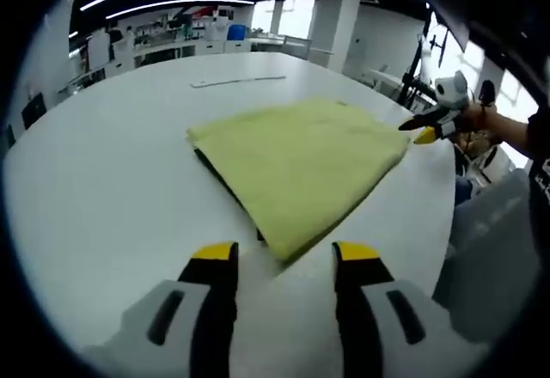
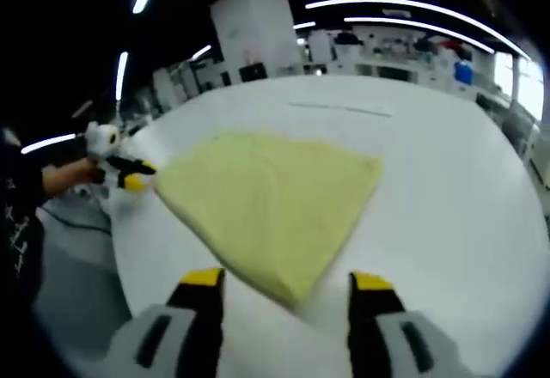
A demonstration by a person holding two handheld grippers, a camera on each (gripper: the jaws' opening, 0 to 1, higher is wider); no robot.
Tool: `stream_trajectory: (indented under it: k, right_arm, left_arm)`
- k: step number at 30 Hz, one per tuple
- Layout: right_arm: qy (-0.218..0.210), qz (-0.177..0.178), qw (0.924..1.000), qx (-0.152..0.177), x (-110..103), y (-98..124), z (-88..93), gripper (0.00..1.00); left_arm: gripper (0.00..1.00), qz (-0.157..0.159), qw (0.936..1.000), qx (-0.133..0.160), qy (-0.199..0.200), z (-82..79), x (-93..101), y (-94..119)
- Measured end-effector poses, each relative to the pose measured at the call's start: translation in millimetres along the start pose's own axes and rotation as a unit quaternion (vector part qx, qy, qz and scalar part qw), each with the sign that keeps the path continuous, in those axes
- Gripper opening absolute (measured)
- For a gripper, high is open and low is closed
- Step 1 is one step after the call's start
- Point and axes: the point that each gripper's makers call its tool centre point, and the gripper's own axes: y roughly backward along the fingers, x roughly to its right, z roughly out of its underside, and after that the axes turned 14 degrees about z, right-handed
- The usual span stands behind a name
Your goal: Fold the garment on the visible template until the final outline fits inside the template.
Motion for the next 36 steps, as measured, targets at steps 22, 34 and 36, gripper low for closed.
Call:
stream_trajectory:
  k: [22,34,36]
  right_arm:
    - [0.039,-0.014,0.9974,0.059,-48.9,63.3,-51.5,0.99]
    - [0.007,0.009,0.9978,0.065,-48.3,83.3,-51.8,0.99]
    - [0.004,0.015,0.998,0.062,-46.4,85.0,-49.8,0.99]
  left_arm:
    - [0.84,-0.044,0.9976,0.048,0.024,-35.0,36.3,47.7]
    - [0.99,-0.061,0.9974,0.033,0.02,-24.1,42.5,60.8]
    - [0.99,-0.064,0.997,0.036,0.023,-22.8,42.8,62.8]
